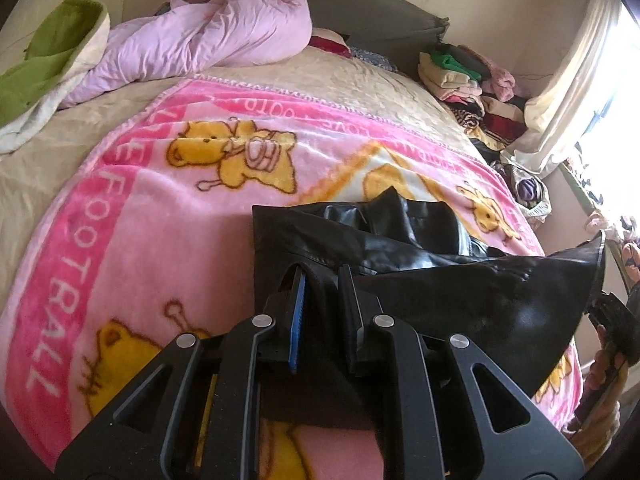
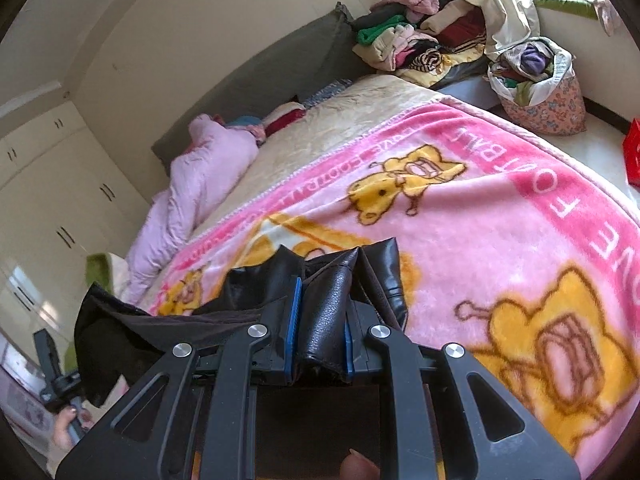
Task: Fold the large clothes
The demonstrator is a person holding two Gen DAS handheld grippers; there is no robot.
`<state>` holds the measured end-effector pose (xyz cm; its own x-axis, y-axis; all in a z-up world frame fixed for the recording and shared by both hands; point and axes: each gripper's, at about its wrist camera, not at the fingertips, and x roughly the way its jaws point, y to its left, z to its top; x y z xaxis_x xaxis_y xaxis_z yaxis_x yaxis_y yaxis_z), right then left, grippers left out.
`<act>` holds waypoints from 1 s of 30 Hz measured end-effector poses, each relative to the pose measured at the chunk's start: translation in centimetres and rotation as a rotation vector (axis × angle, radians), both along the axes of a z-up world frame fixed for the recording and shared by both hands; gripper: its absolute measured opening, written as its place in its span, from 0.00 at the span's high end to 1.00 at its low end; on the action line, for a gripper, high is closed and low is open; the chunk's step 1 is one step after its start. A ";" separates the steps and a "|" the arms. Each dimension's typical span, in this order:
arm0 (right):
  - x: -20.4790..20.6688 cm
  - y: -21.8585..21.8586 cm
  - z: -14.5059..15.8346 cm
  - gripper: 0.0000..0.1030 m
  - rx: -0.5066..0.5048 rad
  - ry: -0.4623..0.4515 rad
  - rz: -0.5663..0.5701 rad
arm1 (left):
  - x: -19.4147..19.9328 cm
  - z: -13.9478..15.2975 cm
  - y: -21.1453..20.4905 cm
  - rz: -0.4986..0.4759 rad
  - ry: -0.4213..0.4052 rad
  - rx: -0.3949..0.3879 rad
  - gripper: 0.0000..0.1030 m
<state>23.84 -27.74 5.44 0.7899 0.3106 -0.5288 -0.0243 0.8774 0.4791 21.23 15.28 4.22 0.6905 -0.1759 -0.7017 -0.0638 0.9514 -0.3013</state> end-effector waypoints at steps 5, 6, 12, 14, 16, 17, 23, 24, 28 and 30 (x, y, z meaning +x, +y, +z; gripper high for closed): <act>2.2 1.0 -1.3 0.79 -0.056 0.044 0.000 | 0.4 -0.2 0.8 0.049 -0.033 0.024 0.90; 2.6 1.3 -1.5 0.77 -0.068 0.052 0.001 | 0.5 -0.1 1.1 0.057 -0.038 0.016 0.90; 3.2 2.0 -1.8 0.62 -0.082 0.045 -0.005 | 0.1 0.2 1.3 0.077 -0.080 0.040 0.90; 2.8 1.7 -1.4 0.56 -0.078 0.022 -0.021 | -0.1 0.3 0.8 0.069 -0.095 0.060 0.82; 2.4 1.4 -0.7 0.50 -0.101 -0.009 -0.037 | 0.1 0.2 0.1 0.057 -0.100 0.080 0.73; 2.1 1.3 -0.4 0.47 -0.120 -0.026 -0.045 | 0.3 0.1 -0.2 0.052 -0.098 0.089 0.72; 2.1 0.6 -0.2 0.40 -0.202 -0.039 -0.057 | 2.6 -1.2 -1.7 0.069 -0.078 0.153 0.46; 2.4 0.6 -0.4 0.39 -0.218 -0.025 -0.055 | 3.1 -1.3 -2.1 0.080 -0.074 0.189 0.43; 4.1 1.2 -1.7 0.36 -0.293 0.042 -0.015 | 6.0 -2.7 -2.2 0.103 -0.033 0.175 0.36; 5.3 1.6 -2.3 0.36 -0.336 0.062 0.010 | 7.0 -3.5 -1.8 0.111 -0.023 0.159 0.36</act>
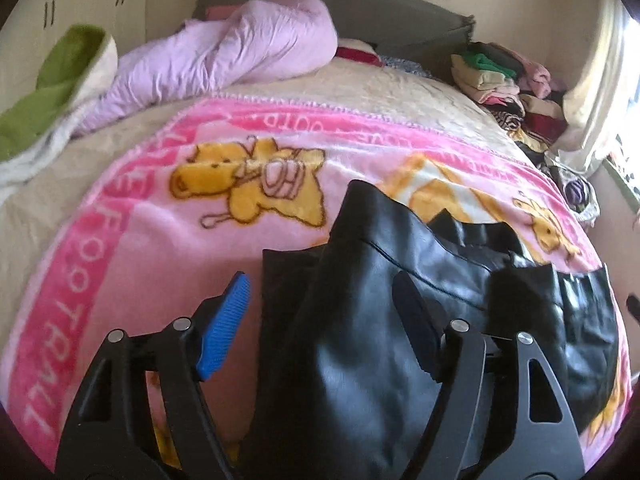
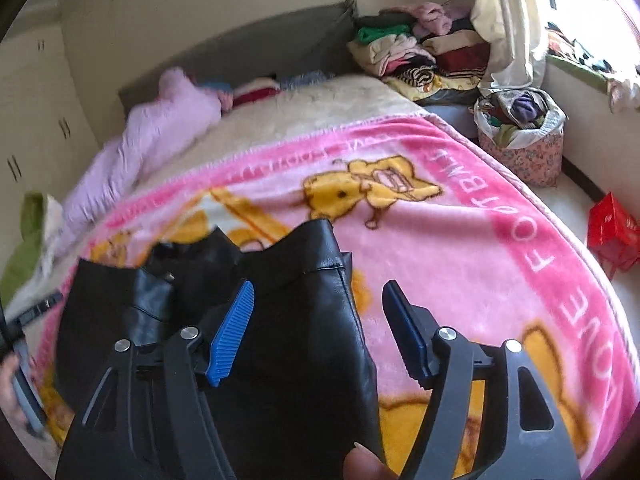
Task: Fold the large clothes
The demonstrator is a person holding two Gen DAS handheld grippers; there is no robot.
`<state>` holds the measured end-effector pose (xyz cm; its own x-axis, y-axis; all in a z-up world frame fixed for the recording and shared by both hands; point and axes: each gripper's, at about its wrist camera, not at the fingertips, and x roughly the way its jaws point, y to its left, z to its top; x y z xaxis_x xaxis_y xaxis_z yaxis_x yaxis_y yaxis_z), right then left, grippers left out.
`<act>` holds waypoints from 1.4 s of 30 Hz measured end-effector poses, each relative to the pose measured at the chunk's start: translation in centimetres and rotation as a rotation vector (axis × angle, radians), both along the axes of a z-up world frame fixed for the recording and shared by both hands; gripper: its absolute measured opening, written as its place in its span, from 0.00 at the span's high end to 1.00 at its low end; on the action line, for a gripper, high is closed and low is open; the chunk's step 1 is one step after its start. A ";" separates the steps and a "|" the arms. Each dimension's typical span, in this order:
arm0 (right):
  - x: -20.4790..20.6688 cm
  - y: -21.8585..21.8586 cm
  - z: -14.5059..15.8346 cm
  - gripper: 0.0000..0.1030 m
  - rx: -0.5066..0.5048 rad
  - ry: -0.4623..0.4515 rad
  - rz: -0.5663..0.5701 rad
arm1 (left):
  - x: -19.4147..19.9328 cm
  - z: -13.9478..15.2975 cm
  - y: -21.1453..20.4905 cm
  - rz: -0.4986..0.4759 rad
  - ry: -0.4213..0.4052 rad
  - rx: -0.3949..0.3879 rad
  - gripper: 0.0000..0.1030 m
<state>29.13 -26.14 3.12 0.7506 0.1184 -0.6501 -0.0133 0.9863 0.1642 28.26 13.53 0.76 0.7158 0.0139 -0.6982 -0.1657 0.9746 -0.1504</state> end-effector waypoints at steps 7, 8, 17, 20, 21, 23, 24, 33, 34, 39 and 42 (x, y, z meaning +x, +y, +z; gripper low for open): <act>3.3 0.5 -2.4 0.39 -0.053 0.047 0.011 | 1.1 -2.7 -0.6 -0.085 0.003 -0.017 0.50; 3.7 0.4 -2.7 0.47 -0.040 0.047 0.011 | 1.2 -2.7 -0.9 -0.106 0.003 -0.009 0.56; 3.3 0.5 -2.7 0.86 -0.032 -0.016 0.001 | 0.8 -2.1 0.7 -0.175 -0.045 -0.142 0.96; 2.8 -1.2 -0.8 0.87 0.100 -0.077 -0.010 | 0.1 -0.4 1.4 -0.180 -0.115 -0.187 0.96; 2.8 -1.6 -0.1 0.87 0.144 -0.097 -0.019 | 0.0 0.2 1.2 -0.178 -0.136 -0.178 0.96; 3.2 -1.7 0.8 0.88 0.177 -0.121 -0.028 | 0.3 1.1 0.9 -0.171 -0.166 -0.165 0.96; 3.6 -1.6 1.1 0.88 0.183 -0.128 -0.033 | 0.7 1.5 0.9 -0.165 -0.173 -0.162 0.96; 6.7 -1.0 -1.8 0.88 0.145 -0.056 -0.080 | 3.0 -0.5 0.7 -0.126 -0.115 -0.109 0.96; 6.8 -1.0 -2.1 0.88 0.139 -0.047 -0.086 | 3.0 -0.6 0.7 -0.126 -0.112 -0.106 0.95; 7.1 -1.1 -3.4 0.88 0.129 -0.020 -0.101 | 3.2 -1.3 0.6 -0.121 -0.096 -0.082 0.93; 7.2 -0.7 -4.0 0.88 0.088 0.006 -0.115 | 3.5 -1.9 0.5 -0.117 -0.084 -0.069 0.91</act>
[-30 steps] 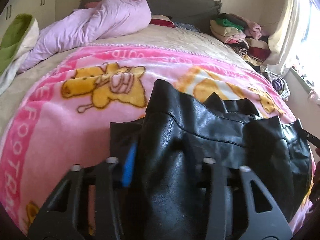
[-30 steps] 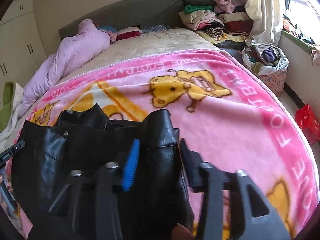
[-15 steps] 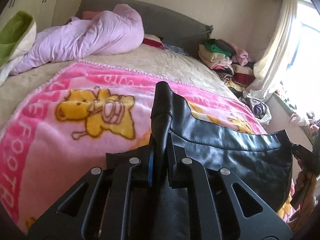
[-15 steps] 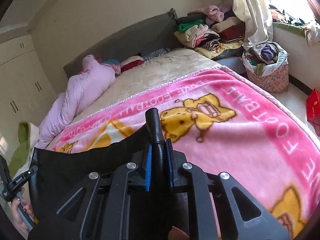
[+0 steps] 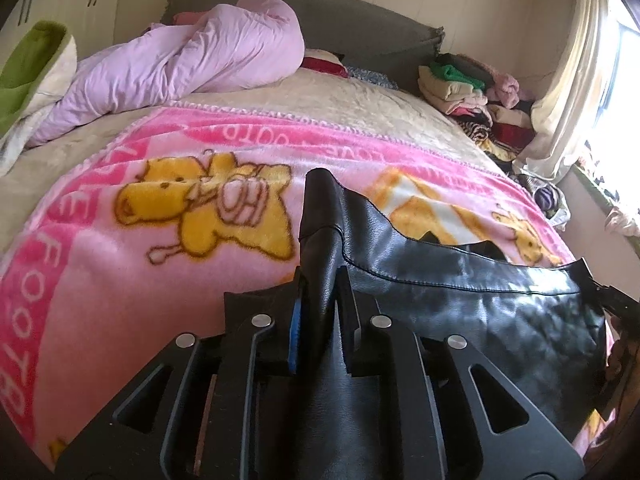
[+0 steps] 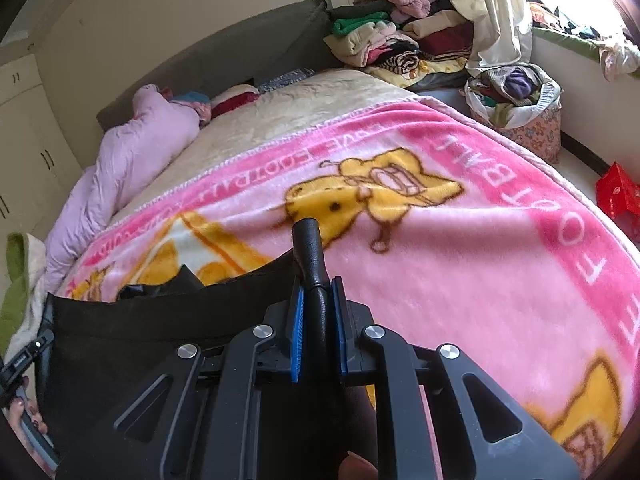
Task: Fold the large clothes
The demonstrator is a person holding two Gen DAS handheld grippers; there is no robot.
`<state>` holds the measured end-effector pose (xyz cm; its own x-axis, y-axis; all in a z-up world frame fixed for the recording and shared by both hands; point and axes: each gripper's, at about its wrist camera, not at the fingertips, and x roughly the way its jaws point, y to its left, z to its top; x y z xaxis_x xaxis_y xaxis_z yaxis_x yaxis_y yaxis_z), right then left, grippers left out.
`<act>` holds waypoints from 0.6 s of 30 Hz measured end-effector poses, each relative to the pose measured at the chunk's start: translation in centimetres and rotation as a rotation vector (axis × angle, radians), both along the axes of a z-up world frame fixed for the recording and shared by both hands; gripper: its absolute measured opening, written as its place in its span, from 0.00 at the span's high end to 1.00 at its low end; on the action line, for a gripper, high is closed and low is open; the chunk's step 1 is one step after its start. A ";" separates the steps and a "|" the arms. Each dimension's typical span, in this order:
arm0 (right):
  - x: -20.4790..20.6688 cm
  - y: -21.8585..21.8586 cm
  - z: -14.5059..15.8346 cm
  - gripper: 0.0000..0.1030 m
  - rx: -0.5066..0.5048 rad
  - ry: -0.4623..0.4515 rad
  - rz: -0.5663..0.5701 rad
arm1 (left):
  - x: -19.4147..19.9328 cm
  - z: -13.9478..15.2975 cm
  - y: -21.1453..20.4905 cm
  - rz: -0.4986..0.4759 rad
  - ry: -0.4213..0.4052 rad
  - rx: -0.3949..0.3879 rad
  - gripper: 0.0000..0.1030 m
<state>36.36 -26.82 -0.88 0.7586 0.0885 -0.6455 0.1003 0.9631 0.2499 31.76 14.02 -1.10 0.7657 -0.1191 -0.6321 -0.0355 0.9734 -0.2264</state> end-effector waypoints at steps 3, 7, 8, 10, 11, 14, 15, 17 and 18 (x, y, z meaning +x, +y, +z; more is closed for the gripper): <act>0.2 0.2 -1.0 0.87 -0.029 0.039 -0.012 | 0.3 -0.6 0.0 0.002 0.013 0.011 0.88; 0.1 0.0 -2.3 0.86 -0.030 0.071 -0.020 | 0.6 -1.6 0.1 0.008 0.034 0.022 0.83; 0.1 0.0 -2.6 0.86 -0.026 0.075 -0.022 | 0.7 -1.9 0.1 0.012 0.041 0.027 0.81; 0.1 -0.1 -2.9 0.85 -0.025 0.080 -0.022 | 0.8 -2.3 0.0 0.016 0.054 0.032 0.78; 0.1 0.0 -3.0 0.85 -0.026 0.082 -0.025 | 0.9 -2.5 0.1 0.021 0.063 0.034 0.74; 0.0 -0.1 -3.1 0.81 -0.024 0.088 -0.028 | 1.0 -2.7 0.3 0.049 0.081 0.046 0.63; -0.1 -0.3 -3.0 0.70 -0.016 0.094 -0.038 | 0.9 -2.7 0.3 0.057 0.084 0.051 0.60; -0.5 -0.9 -2.9 0.51 0.001 0.099 -0.067 | 0.6 -2.3 0.3 0.074 0.089 0.064 0.42; -1.1 -1.5 -2.6 0.49 0.036 0.094 -0.063 | 0.3 -2.1 0.3 0.079 0.090 0.070 0.37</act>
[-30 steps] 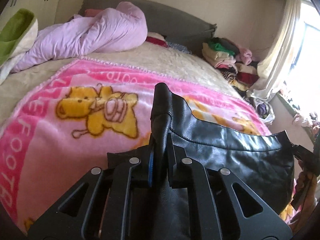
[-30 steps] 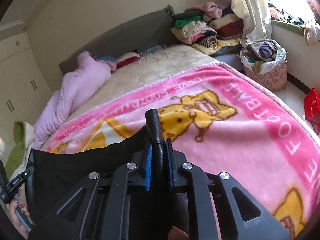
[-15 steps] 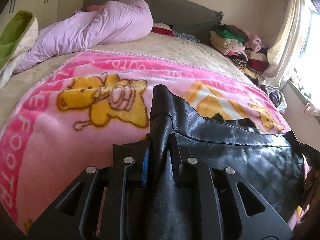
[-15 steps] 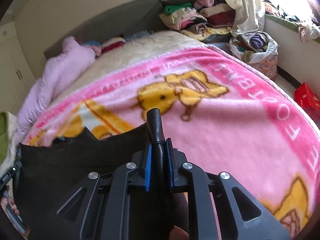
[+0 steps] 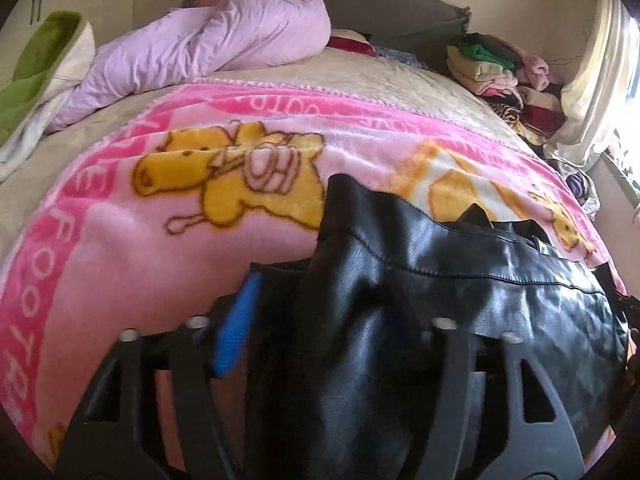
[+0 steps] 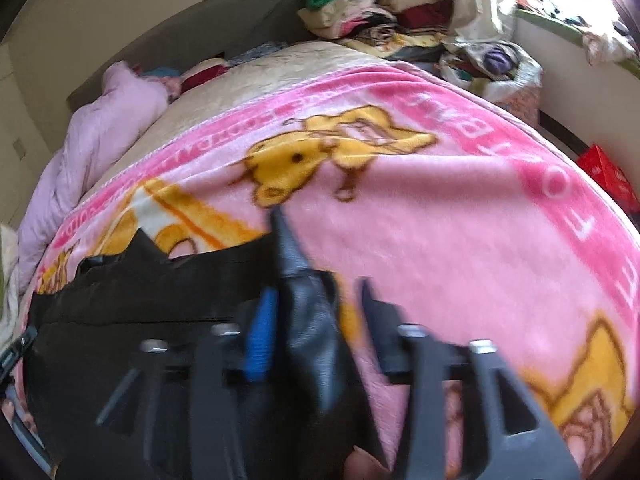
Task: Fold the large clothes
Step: 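Lay the folded jacket flat and open both tools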
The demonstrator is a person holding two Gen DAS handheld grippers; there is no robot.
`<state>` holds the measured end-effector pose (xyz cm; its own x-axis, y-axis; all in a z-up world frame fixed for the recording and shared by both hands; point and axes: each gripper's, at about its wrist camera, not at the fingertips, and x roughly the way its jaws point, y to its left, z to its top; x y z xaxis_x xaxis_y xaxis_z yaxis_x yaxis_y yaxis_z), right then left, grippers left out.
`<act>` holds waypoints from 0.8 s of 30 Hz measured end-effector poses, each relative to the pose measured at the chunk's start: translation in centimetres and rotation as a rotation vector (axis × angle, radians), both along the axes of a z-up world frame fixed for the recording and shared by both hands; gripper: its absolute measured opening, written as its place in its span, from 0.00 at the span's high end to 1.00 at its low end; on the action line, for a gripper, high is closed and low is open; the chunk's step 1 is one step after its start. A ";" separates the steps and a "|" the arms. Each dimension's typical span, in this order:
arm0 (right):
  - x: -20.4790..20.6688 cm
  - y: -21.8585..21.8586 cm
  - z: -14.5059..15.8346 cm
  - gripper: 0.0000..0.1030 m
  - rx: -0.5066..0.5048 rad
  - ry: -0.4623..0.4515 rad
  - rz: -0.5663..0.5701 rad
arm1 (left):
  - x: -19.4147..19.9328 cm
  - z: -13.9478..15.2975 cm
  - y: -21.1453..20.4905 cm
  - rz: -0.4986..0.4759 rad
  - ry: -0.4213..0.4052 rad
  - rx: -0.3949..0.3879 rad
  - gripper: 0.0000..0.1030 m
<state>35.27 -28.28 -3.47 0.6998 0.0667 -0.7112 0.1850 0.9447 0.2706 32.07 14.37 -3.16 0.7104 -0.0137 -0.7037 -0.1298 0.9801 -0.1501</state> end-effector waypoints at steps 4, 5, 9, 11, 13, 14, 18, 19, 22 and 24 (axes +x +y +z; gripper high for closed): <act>-2.7 -0.1 1.4 0.42 -0.006 -0.034 0.037 | -1.3 1.0 0.3 0.030 0.000 0.046 0.21; -3.4 0.0 1.7 0.35 -0.010 -0.035 0.051 | -1.8 1.0 0.6 0.041 0.005 0.051 0.14; -6.4 -0.1 2.6 0.33 0.024 -0.050 0.088 | -3.9 0.7 1.9 0.064 0.035 0.024 0.12; -8.0 -0.1 2.7 0.33 0.050 -0.052 0.112 | -5.1 0.8 2.4 0.059 0.035 0.001 0.11; -9.4 0.3 2.7 0.32 0.047 -0.045 0.137 | -6.6 1.1 2.6 0.050 0.022 -0.034 0.09; -9.9 0.5 2.6 0.32 0.043 -0.043 0.144 | -7.2 1.1 2.7 0.035 0.015 -0.059 0.09; -11.7 0.2 1.5 0.32 0.058 -0.018 0.160 | -9.1 0.7 2.6 -0.020 0.007 -0.141 0.09; -11.9 0.0 1.0 0.31 0.069 -0.002 0.166 | -9.4 0.4 2.7 -0.031 0.011 -0.163 0.09; -12.1 -0.6 -0.7 0.31 0.114 0.051 0.168 | -9.8 -1.2 3.1 -0.031 0.057 -0.249 0.09; -12.3 -1.0 -1.4 0.33 0.175 0.053 0.171 | -9.6 -2.2 3.3 -0.020 0.093 -0.280 0.09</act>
